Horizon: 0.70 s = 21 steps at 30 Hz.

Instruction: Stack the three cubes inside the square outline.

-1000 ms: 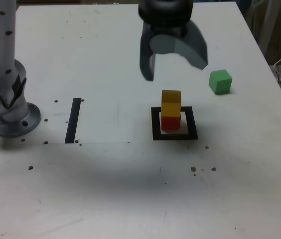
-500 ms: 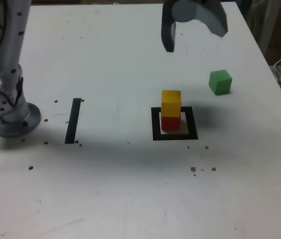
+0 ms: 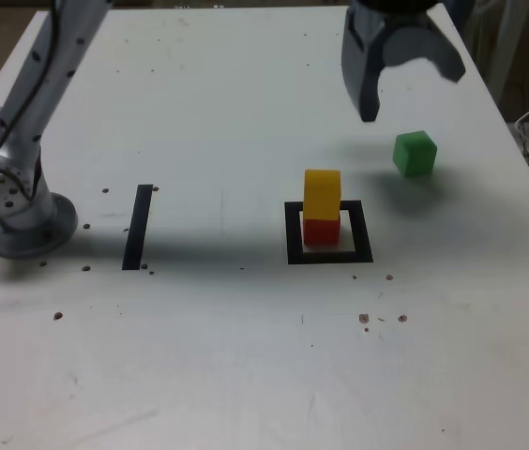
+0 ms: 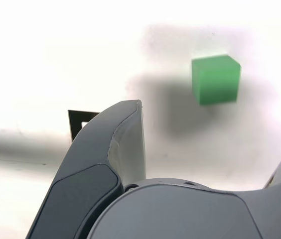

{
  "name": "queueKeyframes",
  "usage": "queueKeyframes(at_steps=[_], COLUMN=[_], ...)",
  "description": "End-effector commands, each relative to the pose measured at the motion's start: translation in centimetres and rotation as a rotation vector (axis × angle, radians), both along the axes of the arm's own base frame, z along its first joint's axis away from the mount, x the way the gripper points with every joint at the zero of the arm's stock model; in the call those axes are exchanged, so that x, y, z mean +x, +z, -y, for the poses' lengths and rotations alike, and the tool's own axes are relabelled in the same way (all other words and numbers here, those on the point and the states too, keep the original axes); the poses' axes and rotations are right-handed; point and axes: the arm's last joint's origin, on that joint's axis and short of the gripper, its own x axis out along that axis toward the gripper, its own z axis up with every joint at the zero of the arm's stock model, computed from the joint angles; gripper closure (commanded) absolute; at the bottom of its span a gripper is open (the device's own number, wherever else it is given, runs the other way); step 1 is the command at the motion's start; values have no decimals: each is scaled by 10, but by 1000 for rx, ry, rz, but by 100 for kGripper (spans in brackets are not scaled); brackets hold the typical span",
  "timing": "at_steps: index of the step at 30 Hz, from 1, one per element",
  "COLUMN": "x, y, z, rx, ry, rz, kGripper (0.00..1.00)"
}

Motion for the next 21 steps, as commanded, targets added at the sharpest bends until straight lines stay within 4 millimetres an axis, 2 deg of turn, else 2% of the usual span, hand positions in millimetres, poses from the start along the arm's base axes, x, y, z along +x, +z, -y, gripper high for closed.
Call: queueKeyframes(at_steps=[1,5,8,15,21], x=[9,25,34,47,51], y=[-14,-40,-51,-69,-75], z=[-1,-4,-4,-1,-2], rx=[3,28,41,56,64], ry=[14,27,28,41,48], rz=[-23,-55,-60,-66,-64], kGripper=[3,5,6,10,16])
